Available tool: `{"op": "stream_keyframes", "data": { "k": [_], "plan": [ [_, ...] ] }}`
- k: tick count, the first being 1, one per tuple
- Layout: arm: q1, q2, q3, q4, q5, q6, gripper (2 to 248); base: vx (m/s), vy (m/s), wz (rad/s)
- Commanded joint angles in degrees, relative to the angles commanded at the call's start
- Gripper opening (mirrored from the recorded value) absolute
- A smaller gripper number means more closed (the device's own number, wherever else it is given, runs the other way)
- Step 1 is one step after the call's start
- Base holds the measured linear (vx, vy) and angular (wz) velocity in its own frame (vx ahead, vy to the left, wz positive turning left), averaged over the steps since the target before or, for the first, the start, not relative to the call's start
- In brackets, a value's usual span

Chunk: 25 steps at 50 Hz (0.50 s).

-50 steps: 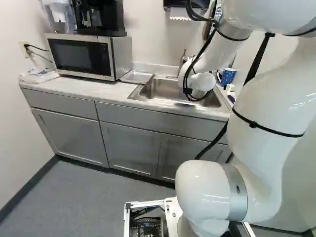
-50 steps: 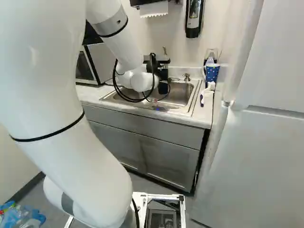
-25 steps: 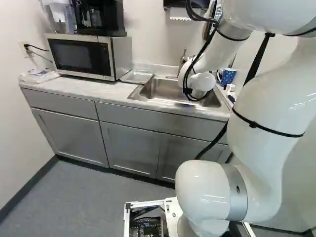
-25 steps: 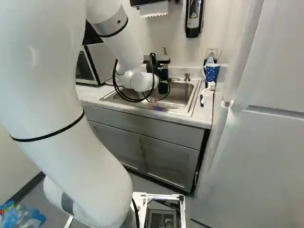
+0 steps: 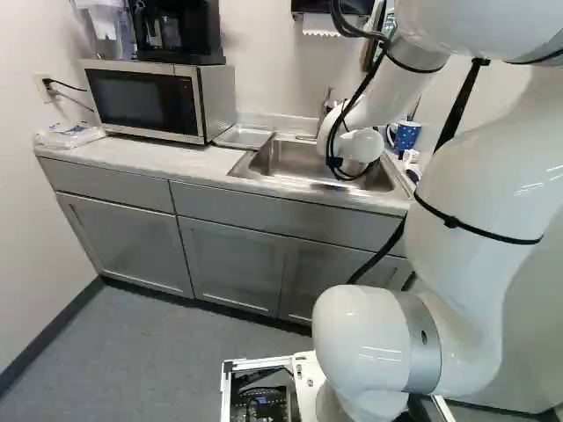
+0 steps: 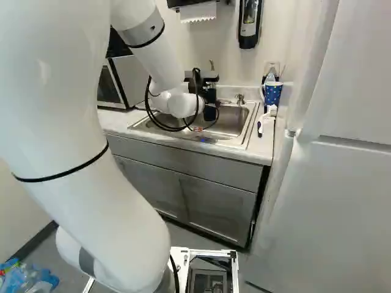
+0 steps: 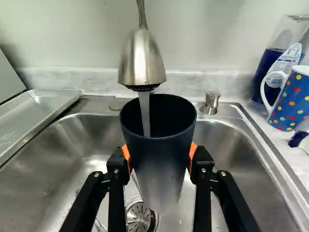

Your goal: Rinse the cup and place it in the tray

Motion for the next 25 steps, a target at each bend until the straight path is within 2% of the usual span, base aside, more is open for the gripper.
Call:
{"op": "stream_keyframes", "data": {
  "k": [25],
  "plan": [
    [0.0, 0.0, 0.0, 0.0, 0.0, 0.0, 126, 0.000, 0.000, 0.000]
  ]
}}
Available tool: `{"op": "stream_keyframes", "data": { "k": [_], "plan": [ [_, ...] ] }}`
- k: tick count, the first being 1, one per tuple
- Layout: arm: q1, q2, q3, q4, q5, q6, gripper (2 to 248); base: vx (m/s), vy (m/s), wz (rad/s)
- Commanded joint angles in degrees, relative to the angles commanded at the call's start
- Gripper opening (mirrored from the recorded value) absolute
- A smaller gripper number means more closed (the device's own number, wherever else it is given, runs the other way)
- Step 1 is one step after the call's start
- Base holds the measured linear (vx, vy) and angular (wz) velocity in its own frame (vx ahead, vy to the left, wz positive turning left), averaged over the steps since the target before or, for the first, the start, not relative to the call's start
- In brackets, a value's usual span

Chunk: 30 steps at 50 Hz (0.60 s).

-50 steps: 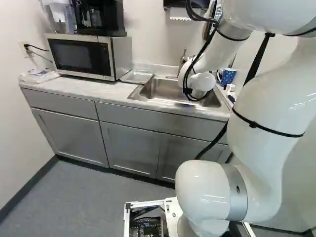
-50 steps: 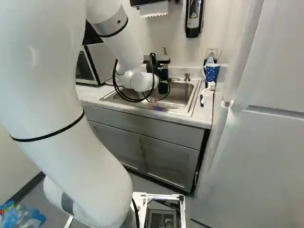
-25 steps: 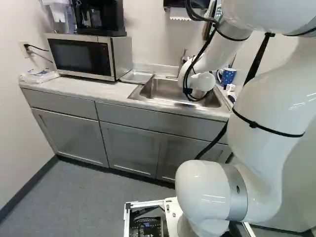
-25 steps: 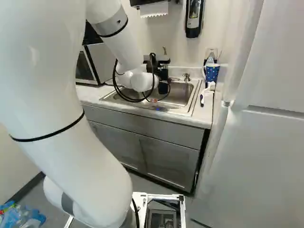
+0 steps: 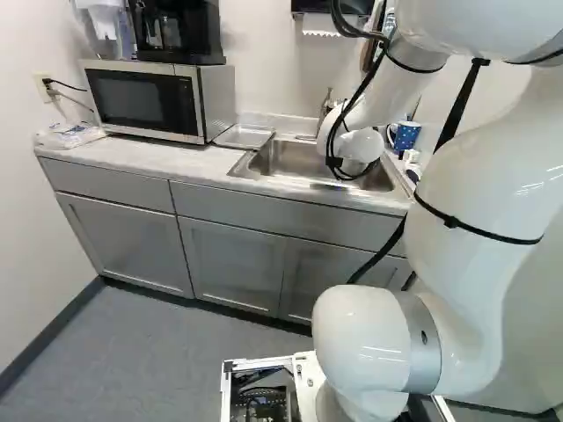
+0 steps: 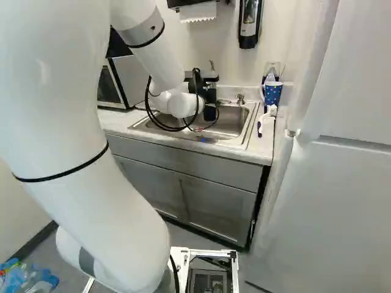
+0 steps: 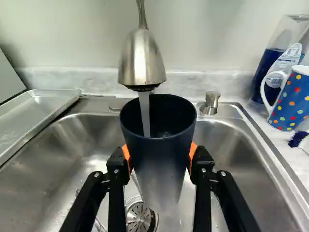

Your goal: Rinse the cup and place it in the tray

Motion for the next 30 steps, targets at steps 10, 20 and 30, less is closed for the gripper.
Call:
{"op": "stream_keyframes", "data": {
  "k": [10, 20, 30],
  "plan": [
    [0.0, 0.0, 0.0, 0.0, 0.0, 0.0, 126, 0.000, 0.000, 0.000],
    [0.0, 0.0, 0.0, 0.0, 0.0, 0.0, 126, 0.000, 0.000, 0.000],
    [0.0, 0.0, 0.0, 0.0, 0.0, 0.0, 126, 0.000, 0.000, 0.000]
  ]
}}
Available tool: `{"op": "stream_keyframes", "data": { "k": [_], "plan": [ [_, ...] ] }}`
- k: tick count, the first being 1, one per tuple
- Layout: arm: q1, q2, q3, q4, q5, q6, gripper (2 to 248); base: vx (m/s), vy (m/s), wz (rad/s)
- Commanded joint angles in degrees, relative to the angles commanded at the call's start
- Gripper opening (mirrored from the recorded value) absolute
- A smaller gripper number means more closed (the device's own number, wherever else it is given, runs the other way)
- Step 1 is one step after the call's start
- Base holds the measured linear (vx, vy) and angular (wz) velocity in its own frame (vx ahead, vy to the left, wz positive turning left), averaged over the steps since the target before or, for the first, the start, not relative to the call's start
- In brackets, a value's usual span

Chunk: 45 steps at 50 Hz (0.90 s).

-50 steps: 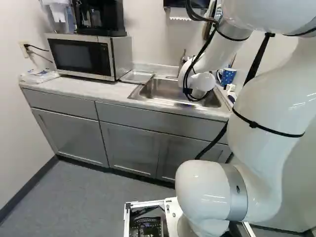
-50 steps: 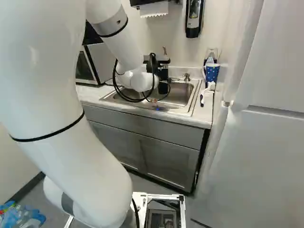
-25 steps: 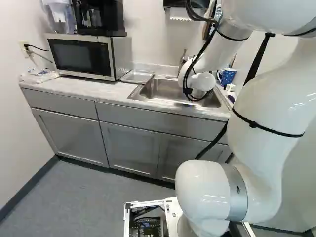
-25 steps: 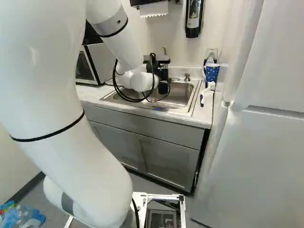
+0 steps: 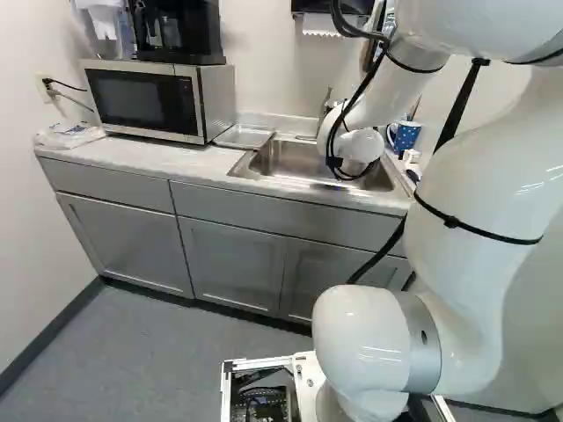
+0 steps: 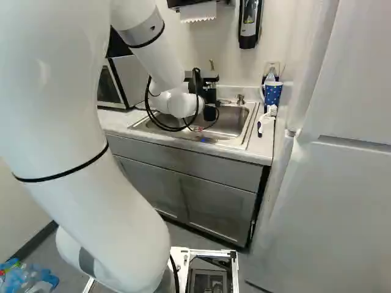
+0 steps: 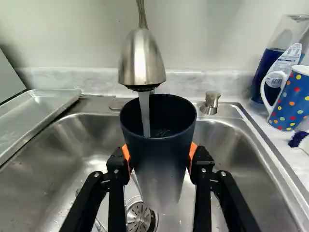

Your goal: Rinse the cup and place it in the tray

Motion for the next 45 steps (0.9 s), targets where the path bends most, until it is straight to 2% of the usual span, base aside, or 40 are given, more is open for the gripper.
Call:
{"op": "stream_keyframes", "data": {
  "k": [45],
  "plan": [
    [0.0, 0.0, 0.0, 0.0, 0.0, 0.0, 126, 0.000, 0.000, 0.000]
  ]
}}
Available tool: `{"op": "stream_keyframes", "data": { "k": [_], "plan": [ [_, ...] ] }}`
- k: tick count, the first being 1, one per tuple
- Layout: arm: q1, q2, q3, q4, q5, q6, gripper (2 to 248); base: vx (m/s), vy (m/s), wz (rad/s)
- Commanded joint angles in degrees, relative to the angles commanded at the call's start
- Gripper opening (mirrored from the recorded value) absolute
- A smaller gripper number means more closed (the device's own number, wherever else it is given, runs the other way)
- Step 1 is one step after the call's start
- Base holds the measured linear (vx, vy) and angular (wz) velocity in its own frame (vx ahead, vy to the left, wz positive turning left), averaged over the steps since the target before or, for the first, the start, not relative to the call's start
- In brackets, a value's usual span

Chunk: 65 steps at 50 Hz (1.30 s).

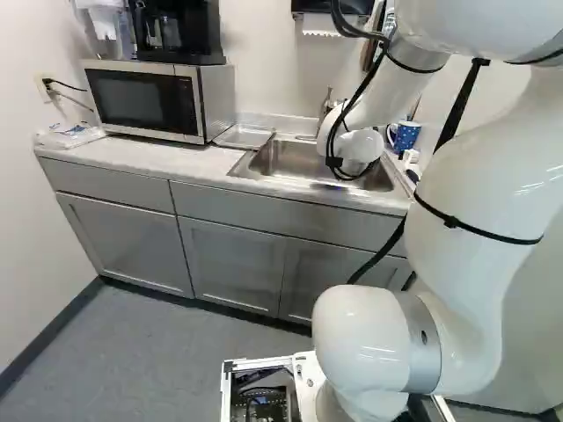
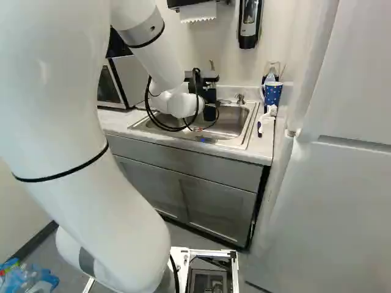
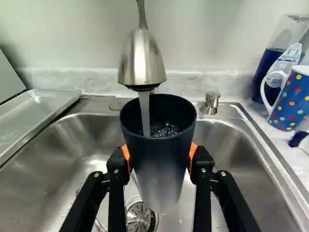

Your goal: Rinse the cup and place it in the tray

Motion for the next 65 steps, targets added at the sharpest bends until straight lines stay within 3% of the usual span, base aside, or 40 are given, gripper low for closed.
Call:
{"op": "stream_keyframes", "data": {
  "k": [65],
  "plan": [
    [0.0, 0.0, 0.0, 0.0, 0.0, 0.0, 126, 0.000, 0.000, 0.000]
  ]
}}
